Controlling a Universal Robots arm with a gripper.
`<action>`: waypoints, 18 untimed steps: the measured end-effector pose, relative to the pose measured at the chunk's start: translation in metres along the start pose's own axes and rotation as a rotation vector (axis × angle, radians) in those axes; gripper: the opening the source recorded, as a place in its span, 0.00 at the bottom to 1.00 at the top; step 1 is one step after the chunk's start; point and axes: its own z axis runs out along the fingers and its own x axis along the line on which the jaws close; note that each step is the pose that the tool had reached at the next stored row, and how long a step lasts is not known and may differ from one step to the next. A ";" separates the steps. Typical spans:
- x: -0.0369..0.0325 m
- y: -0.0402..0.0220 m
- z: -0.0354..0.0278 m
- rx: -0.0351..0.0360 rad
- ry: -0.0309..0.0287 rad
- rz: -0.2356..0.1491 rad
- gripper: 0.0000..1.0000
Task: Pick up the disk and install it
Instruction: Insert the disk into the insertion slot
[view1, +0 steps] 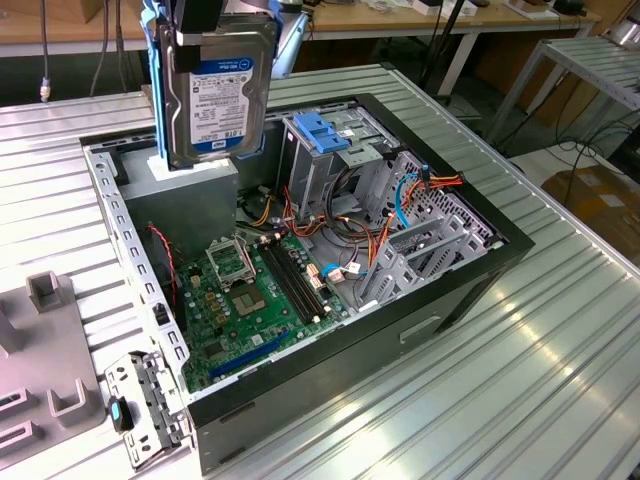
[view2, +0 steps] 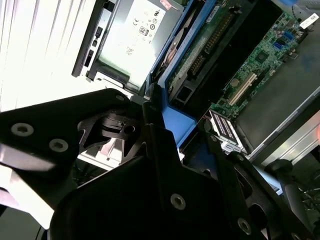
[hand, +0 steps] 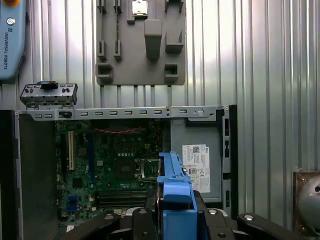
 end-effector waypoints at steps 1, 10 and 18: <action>0.0006 0.0000 0.0000 0.0001 0.0001 0.000 0.37; 0.0059 -0.0001 0.0000 0.0002 0.0028 0.000 0.37; 0.0096 -0.0003 -0.0002 0.0001 0.0055 0.000 0.37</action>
